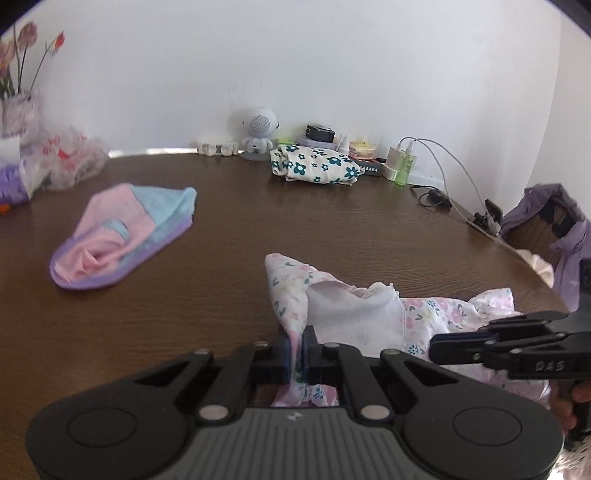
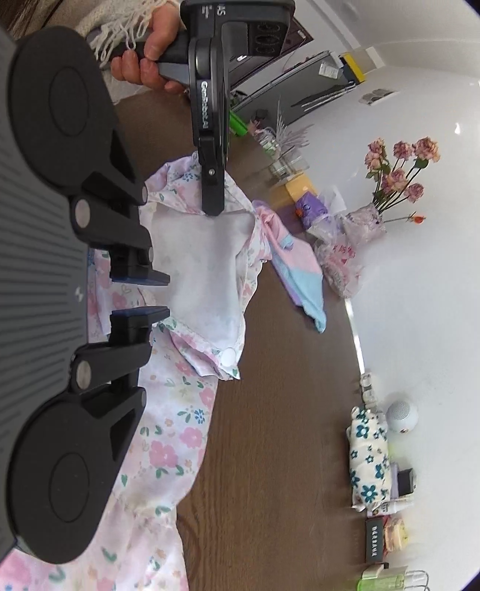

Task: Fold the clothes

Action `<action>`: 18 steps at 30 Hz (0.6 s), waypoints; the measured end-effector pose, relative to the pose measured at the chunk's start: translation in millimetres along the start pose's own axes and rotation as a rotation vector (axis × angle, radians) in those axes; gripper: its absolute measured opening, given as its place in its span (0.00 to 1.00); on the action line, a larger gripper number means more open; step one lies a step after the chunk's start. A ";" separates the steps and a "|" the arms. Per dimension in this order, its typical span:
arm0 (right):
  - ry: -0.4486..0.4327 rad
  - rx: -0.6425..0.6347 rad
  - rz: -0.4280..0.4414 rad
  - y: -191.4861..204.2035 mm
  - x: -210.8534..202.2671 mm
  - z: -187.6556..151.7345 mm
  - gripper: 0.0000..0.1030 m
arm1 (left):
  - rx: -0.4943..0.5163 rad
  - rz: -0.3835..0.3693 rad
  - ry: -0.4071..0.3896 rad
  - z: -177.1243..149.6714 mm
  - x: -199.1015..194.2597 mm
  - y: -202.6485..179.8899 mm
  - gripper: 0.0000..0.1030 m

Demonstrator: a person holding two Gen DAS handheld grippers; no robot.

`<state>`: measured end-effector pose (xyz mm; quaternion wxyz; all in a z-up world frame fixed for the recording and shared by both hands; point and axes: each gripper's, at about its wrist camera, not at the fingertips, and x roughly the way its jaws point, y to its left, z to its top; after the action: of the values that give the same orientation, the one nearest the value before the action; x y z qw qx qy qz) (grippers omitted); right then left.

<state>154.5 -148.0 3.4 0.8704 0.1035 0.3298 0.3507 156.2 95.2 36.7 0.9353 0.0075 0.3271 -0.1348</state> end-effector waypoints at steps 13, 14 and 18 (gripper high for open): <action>-0.010 0.040 -0.198 -31.1 -33.4 -21.2 0.12 | 0.736 0.269 -0.138 -9.6 2.0 -114.1 0.06; -0.013 0.043 -0.197 -32.2 -33.2 -23.0 0.12 | 0.793 0.272 -0.144 -17.4 4.2 -127.5 0.06; -0.023 0.064 -0.185 -36.4 -33.3 -29.6 0.12 | 0.947 0.247 -0.145 -47.8 18.6 -169.4 0.07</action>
<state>137.3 -198.8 -17.5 0.8990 0.1044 0.3392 0.2566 97.5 -67.7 0.3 0.8586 0.4608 0.1606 -0.1570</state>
